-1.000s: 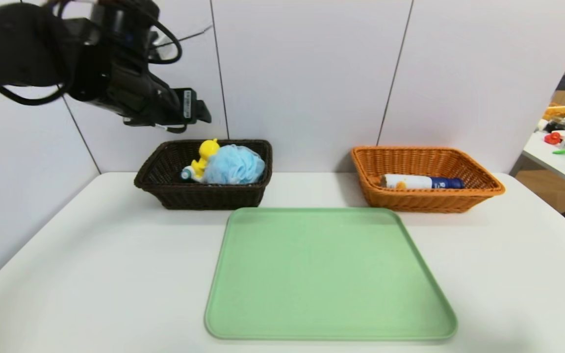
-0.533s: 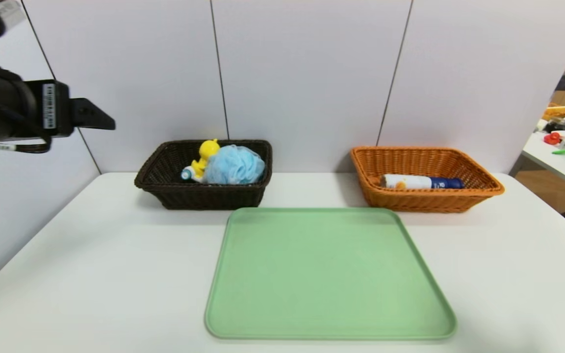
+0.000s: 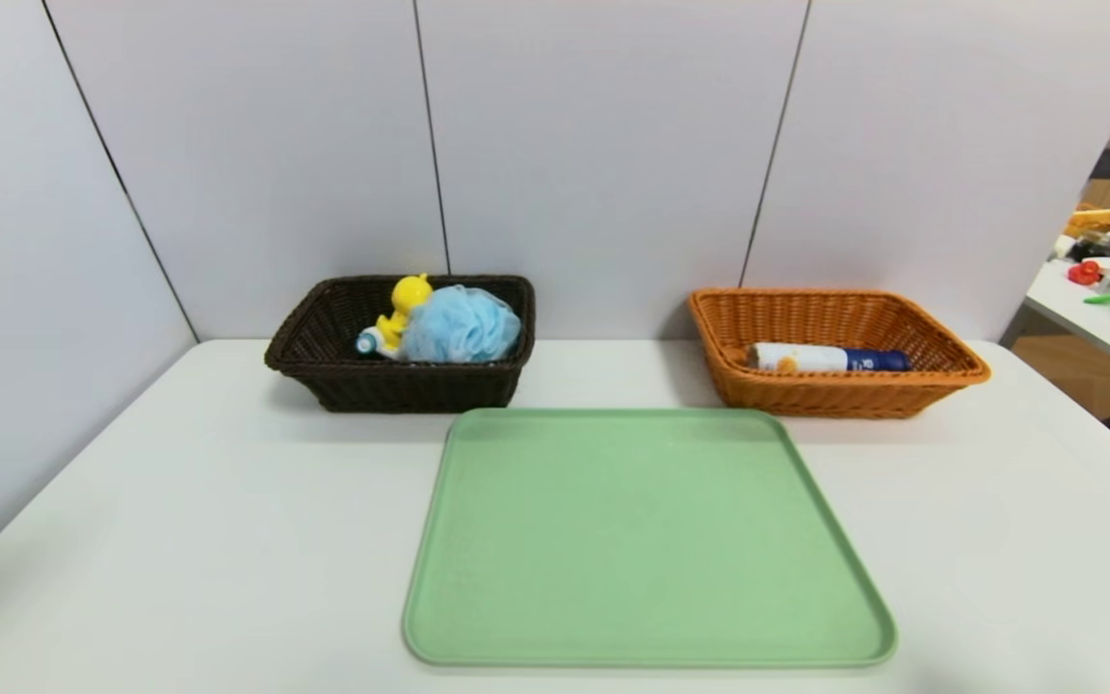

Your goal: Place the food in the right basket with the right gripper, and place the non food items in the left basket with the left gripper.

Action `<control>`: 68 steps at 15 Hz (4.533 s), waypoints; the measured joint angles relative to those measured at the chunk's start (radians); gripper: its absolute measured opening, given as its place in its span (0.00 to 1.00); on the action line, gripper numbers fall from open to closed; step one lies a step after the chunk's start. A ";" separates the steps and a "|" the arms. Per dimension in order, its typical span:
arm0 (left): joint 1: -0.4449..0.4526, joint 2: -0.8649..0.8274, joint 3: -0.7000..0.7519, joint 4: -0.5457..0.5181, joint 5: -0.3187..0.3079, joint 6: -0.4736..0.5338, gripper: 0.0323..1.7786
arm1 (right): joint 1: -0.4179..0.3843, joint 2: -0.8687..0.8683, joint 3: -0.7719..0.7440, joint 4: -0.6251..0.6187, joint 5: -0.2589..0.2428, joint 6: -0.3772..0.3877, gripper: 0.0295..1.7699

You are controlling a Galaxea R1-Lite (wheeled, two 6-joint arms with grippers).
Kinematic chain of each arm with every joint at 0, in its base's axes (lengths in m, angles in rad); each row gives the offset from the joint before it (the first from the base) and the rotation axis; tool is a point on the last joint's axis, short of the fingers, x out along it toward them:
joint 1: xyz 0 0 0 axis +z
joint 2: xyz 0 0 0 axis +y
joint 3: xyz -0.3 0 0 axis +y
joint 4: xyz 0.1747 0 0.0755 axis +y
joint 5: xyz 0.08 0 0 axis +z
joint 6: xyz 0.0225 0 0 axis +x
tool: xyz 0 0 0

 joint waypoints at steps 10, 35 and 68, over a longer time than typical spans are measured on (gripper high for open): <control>0.057 -0.546 0.489 -0.094 -0.016 0.064 0.95 | -0.049 -0.289 0.027 -0.007 0.021 -0.001 0.96; 0.055 -0.930 0.871 -0.423 -0.114 0.273 0.95 | -0.049 -0.634 0.464 -0.586 0.230 -0.182 0.96; 0.055 -0.929 1.107 -0.455 -0.353 0.234 0.95 | -0.047 -0.680 0.626 -0.454 0.187 -0.231 0.96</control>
